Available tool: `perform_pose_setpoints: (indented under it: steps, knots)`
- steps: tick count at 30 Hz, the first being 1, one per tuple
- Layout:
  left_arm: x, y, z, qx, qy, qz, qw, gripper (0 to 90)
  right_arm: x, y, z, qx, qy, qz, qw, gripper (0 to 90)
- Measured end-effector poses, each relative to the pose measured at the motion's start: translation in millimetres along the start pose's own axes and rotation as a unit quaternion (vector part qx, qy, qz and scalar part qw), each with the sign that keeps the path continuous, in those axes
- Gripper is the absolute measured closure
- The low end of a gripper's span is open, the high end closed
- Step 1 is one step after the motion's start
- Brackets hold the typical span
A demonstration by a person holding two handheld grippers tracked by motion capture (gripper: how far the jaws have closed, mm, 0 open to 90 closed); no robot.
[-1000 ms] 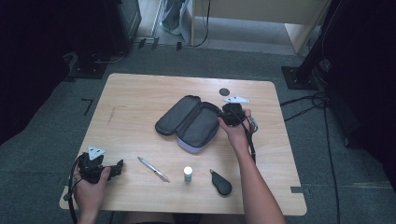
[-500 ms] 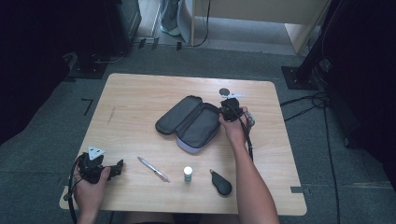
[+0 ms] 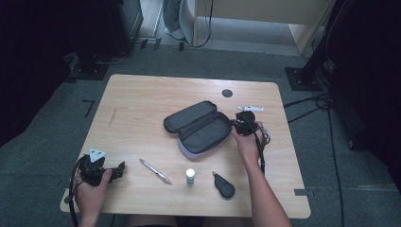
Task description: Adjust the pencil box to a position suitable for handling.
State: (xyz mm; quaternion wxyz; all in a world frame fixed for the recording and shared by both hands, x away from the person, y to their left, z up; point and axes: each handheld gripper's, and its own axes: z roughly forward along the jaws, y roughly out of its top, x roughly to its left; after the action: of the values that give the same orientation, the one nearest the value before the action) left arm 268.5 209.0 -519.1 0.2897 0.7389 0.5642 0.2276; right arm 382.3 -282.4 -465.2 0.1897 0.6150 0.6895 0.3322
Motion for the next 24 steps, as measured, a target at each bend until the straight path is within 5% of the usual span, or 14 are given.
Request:
perform_pose_setpoints:
  steps: [9, 15, 21, 24]
  knots:
    - [0.0, 0.0, -0.1, 0.001, 0.0, 0.0, 1.0, 0.0, 1.2, -29.1, -23.3, 0.011, 0.004, 0.014, 0.9998, 88.9]
    - [0.0, 0.0, -0.1, 0.0, 0.0, 0.0, 1.0, 0.0, 0.4, -27.9, -34.1, 0.011, 0.02, 0.012, 0.9997, 77.0]
    - [0.0, 0.0, 0.0, 0.0, 0.0, 0.0, 1.0, 0.0, -2.1, -7.8, -19.7, 0.02, 0.022, -0.009, 0.9995, 69.1]
    - [0.0, 0.0, 0.0, 0.0, 0.0, 0.0, 1.0, 0.0, 0.6, 6.2, 4.4, 0.044, -0.002, -0.035, 0.9984, 62.7]
